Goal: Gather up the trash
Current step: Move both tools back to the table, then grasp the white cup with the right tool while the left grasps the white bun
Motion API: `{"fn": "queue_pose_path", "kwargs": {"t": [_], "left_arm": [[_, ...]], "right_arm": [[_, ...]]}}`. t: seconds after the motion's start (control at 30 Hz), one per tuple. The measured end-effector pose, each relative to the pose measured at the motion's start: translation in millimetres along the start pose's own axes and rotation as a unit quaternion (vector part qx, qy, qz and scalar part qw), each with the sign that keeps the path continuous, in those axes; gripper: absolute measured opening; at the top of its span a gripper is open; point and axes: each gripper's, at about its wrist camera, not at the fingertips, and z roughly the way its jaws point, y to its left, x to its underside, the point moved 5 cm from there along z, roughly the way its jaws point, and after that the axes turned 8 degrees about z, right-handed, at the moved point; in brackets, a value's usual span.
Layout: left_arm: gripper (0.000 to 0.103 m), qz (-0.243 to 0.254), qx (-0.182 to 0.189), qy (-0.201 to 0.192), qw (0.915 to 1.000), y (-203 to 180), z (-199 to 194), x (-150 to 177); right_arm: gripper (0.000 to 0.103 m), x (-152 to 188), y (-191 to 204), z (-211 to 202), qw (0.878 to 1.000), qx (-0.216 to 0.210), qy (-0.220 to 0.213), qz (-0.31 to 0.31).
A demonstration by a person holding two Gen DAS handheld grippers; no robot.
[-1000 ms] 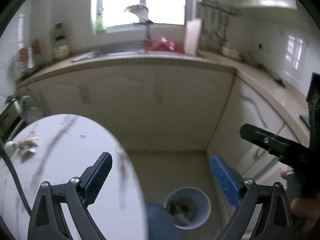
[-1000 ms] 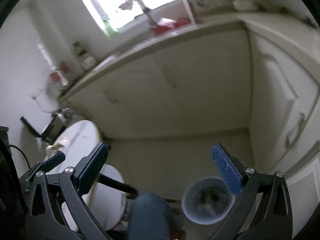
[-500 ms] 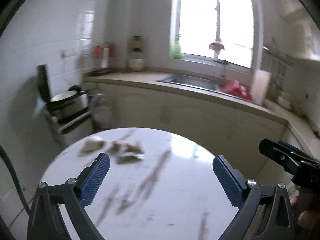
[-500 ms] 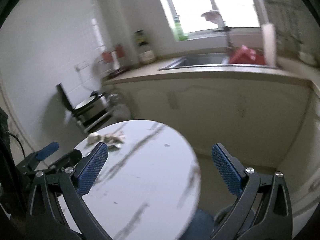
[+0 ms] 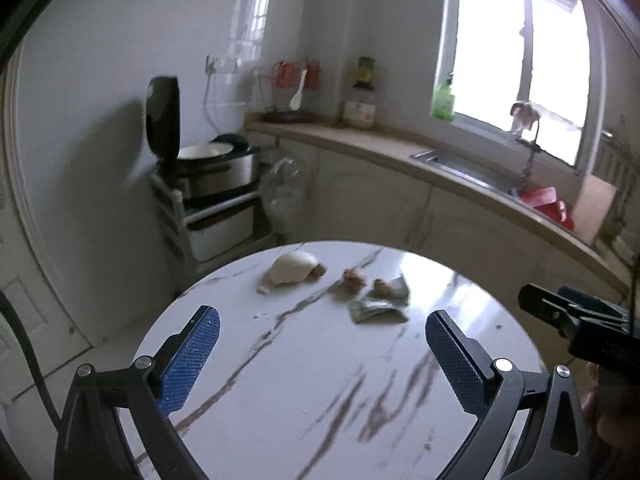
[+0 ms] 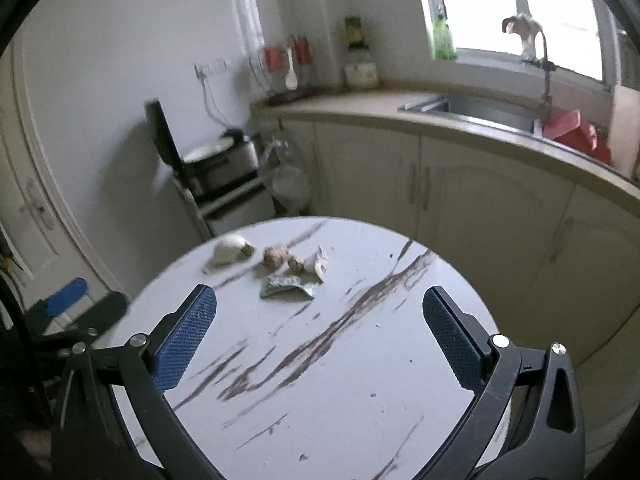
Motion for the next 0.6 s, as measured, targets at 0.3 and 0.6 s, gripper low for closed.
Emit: {"fn": "queue_pose_path", "kwargs": {"t": [0.3,0.6], "left_arm": [[0.102,0.013,-0.021,0.061,0.9978,22,101,-31],[0.102,0.050,-0.038,0.097,0.9933,27,206,-61]], "right_arm": [[0.103,8,-19,95,0.996,0.024,0.087,-0.003],[0.093,10,-21,176,0.990,0.032,0.139,-0.014]]}}
